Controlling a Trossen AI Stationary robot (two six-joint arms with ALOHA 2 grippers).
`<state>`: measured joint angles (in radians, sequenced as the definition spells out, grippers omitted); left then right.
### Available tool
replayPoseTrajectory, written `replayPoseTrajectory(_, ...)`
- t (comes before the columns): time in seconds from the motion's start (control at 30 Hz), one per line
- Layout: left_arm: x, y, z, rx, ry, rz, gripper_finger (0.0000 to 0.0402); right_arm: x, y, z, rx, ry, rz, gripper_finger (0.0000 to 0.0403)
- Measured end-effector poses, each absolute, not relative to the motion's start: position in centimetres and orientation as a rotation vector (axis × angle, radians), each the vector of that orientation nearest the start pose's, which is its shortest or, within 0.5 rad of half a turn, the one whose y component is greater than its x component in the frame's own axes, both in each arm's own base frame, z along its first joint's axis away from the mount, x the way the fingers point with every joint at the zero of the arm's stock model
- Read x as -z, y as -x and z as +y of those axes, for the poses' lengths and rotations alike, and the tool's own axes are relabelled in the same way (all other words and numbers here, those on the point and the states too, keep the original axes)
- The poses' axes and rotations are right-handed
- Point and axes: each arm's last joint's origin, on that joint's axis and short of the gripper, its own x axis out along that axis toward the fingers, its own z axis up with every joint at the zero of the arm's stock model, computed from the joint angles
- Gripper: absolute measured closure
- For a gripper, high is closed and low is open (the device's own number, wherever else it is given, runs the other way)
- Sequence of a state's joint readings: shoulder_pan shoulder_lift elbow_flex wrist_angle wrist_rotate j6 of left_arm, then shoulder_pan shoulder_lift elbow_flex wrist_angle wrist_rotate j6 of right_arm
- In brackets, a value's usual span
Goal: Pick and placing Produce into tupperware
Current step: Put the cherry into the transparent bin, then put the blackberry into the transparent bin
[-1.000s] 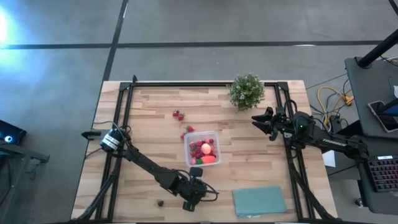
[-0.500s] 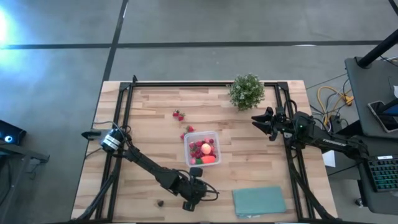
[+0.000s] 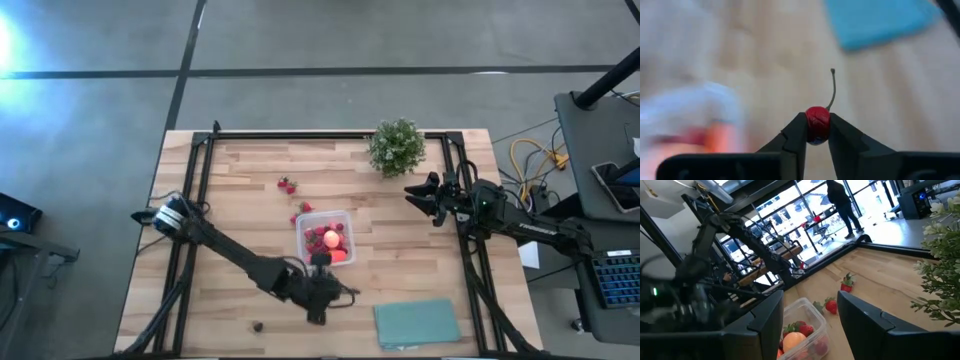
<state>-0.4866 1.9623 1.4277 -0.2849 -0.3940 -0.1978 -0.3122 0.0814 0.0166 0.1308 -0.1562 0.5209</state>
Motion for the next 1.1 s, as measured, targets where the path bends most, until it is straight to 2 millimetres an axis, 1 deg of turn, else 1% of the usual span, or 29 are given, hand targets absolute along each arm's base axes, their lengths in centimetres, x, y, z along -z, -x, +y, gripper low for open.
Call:
replayPoseTrajectory(0.1, -23.8, -38.1, -16.6, -0.120, -0.233, 0.655, 0.0347, -17.5, -9.8, -2.7, 0.136, -0.504, -0.104, 0.0225)
replayPoseTrajectory(0.17, -25.3, -37.8, -14.1, -0.222, -0.231, 0.640, 0.0346, -17.5, -9.8, -2.7, 0.136, -0.504, -0.104, 0.0225)
replayPoseTrajectory(0.2, -25.7, -37.6, -12.7, -0.255, -0.218, 0.655, 0.0346, -17.5, -9.8, -2.7, 0.136, -0.504, -0.103, 0.0225)
replayPoseTrajectory(0.23, -25.6, -37.4, -11.1, -0.293, -0.196, 0.693, 0.0345, -17.5, -9.8, -2.7, 0.136, -0.504, -0.103, 0.0225)
replayPoseTrajectory(0.33, -23.9, -37.0, -7.1, -0.360, -0.041, 0.853, 0.0345, -17.5, -9.8, -2.7, 0.136, -0.504, -0.103, 0.0225)
replayPoseTrajectory(0.4, -22.8, -36.7, -5.4, -0.337, 0.095, 0.948, 0.0343, -17.5, -9.8, -2.7, 0.136, -0.504, -0.103, 0.0225)
replayPoseTrajectory(0.47, -22.1, -36.7, -4.8, -0.297, 0.204, 0.979, 0.0333, -17.5, -9.8, -2.7, 0.136, -0.504, -0.103, 0.0225)
replayPoseTrajectory(0.53, -21.5, -36.4, -4.8, -0.307, 0.223, 1.009, 0.0318, -17.5, -9.8, -2.7, 0.136, -0.504, -0.103, 0.0225)
replayPoseTrajectory(0.6, -21.5, -36.5, -5.0, -0.319, 0.213, 0.993, 0.0295, -17.5, -9.8, -2.7, 0.136, -0.505, -0.102, 0.0225)
replayPoseTrajectory(0.77, -23.0, -36.0, -5.4, -0.338, 0.192, 0.958, 0.0222, -17.5, -9.8, -2.7, 0.136, -0.504, -0.103, 0.0225)
replayPoseTrajectory(0.83, -24.1, -35.2, -5.8, -0.301, 0.232, 0.965, 0.0195, -17.5, -9.8, -2.7, 0.136, -0.504, -0.103, 0.0225)
replayPoseTrajectory(0.9, -25.3, -34.1, -6.9, -0.223, 0.293, 0.995, 0.0174, -17.5, -9.8, -2.7, 0.136, -0.504, -0.103, 0.0225)
replayPoseTrajectory(0.97, -26.1, -32.2, -8.6, -0.189, 0.337, 1.062, 0.0163, -17.5, -9.8, -2.7, 0.136, -0.504, -0.103, 0.0225)
replayPoseTrajectory(1.03, -26.8, -30.1, -10.7, -0.188, 0.373, 1.113, 0.0161, -17.5, -9.8, -2.7, 0.136, -0.505, -0.103, 0.0225)
replayPoseTrajectory(1.1, -27.0, -27.8, -13.0, -0.225, 0.422, 1.181, 0.0160, -17.5, -9.8, -2.7, 0.136, -0.504, -0.103, 0.0225)
